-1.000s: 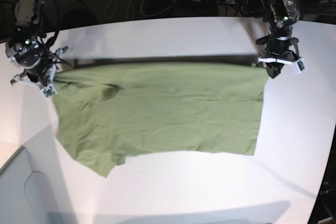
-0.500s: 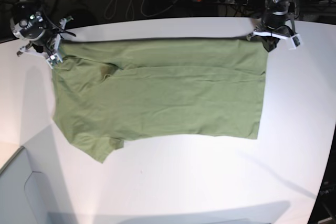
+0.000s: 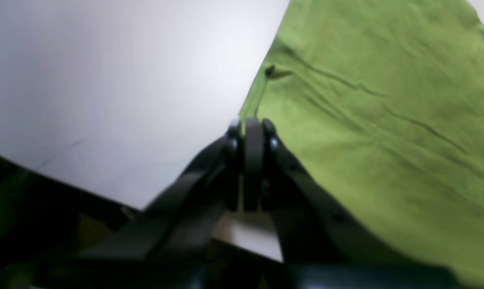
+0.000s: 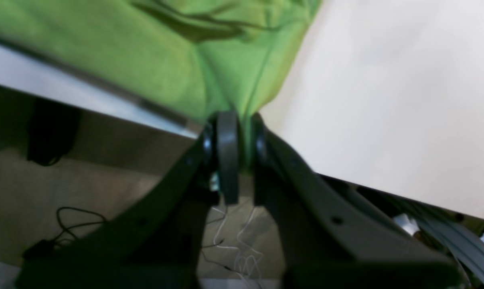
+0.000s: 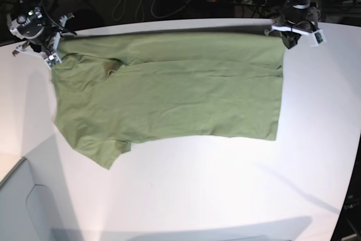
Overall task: Fold the T-shirt properly
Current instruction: 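Lift and drag the shirt toward the robot base with both grippers, then open both grippers and release the shirt edge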
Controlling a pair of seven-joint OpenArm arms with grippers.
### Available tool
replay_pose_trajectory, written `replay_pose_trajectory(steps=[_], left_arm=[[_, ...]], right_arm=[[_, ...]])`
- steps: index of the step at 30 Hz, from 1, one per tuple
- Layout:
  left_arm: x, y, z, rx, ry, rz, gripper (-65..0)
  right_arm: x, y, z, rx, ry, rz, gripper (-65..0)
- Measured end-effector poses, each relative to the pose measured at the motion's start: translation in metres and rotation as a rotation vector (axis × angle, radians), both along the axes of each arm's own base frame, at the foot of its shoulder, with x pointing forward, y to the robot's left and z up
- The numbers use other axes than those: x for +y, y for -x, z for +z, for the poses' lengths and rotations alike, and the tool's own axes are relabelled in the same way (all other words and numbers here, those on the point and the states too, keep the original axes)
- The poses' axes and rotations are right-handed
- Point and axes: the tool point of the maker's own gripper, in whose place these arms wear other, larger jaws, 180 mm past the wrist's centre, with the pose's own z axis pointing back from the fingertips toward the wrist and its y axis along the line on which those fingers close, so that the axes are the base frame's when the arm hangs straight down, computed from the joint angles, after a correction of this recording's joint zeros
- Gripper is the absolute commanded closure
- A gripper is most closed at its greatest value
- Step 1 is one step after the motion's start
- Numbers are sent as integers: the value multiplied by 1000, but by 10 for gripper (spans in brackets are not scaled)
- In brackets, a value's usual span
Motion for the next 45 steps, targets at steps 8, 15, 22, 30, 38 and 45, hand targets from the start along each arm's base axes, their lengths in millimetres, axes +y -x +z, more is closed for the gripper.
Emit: replay_pose_trajectory(steps=[8,15,22,30,38,45], left_arm=[[1,9,-4,27,-1,-1,0],[1,9,-5,27,-1,0,-29],[0,9,-4,24,1,1,-303],[13,-1,24,-48,-53,24,-350],[34,-62,59,-244,-84,79,-352],[45,-106,53,-307,-37,112,-351]], right_arm=[[2,2,-2,5,-6,-7,-1],[2,2,-2,6,-5,-7,-183],[2,1,-1,2,-6,-6,-321],[-12,-21,38,-141,39,-60,-321],[8,-96,76,-355,-24,-71,-326],[24,-146,94,-479,-130,-116,-327]])
